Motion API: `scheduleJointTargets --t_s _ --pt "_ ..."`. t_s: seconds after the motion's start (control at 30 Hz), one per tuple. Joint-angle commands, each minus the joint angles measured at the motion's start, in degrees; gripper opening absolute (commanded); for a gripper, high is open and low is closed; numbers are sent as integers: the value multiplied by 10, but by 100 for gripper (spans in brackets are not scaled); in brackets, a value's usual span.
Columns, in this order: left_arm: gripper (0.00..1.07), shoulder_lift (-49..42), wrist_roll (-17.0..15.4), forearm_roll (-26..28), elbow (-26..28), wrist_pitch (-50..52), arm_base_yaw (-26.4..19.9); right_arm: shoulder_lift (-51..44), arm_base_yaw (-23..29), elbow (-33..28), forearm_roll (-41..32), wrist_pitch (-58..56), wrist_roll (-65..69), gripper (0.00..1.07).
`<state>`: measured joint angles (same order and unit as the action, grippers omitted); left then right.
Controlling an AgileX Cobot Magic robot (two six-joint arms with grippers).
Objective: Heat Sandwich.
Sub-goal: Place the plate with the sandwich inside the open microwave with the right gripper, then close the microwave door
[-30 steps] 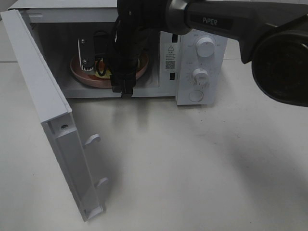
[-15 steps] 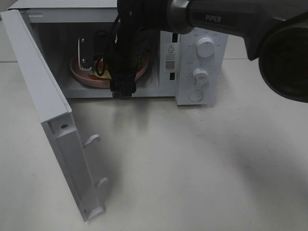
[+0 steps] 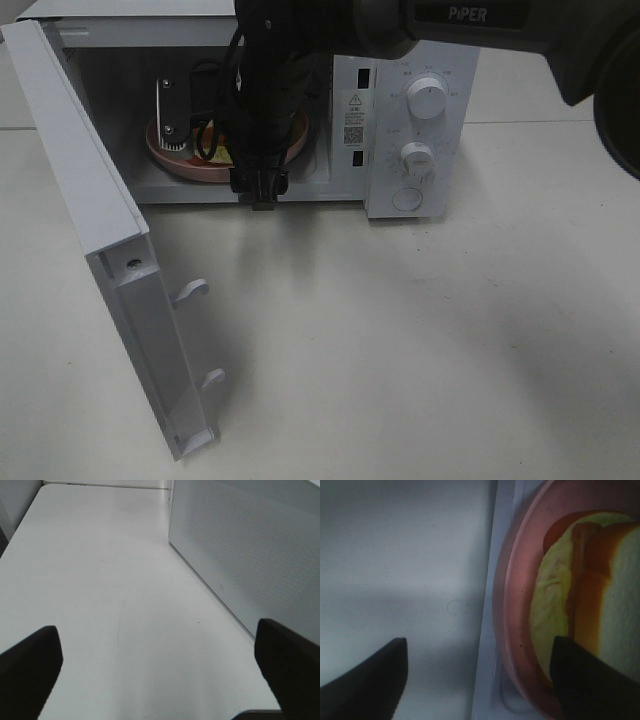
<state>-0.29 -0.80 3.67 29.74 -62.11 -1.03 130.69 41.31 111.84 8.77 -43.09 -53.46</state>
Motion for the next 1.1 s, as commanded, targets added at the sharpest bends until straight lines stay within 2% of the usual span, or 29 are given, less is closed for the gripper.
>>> scheduleJointTargets --t_s 0.03,0.2,0.33,0.87,1.1 --pt "100 -13 -3 -2 -1 9 -1 -11 9 -3 10 -4 26 76" --pt "100 -13 -3 -2 -1 9 -1 -23 15 -9 9 -1 43 76" --pt "100 -13 -3 -2 -1 9 -1 -44 15 -39 7 9 43 76" --pt "100 -13 -3 -2 -1 9 -1 -151 15 -217 9 89 43 76" --pt "100 -13 -3 -2 -1 9 -1 -215 15 -320 9 124 43 76"
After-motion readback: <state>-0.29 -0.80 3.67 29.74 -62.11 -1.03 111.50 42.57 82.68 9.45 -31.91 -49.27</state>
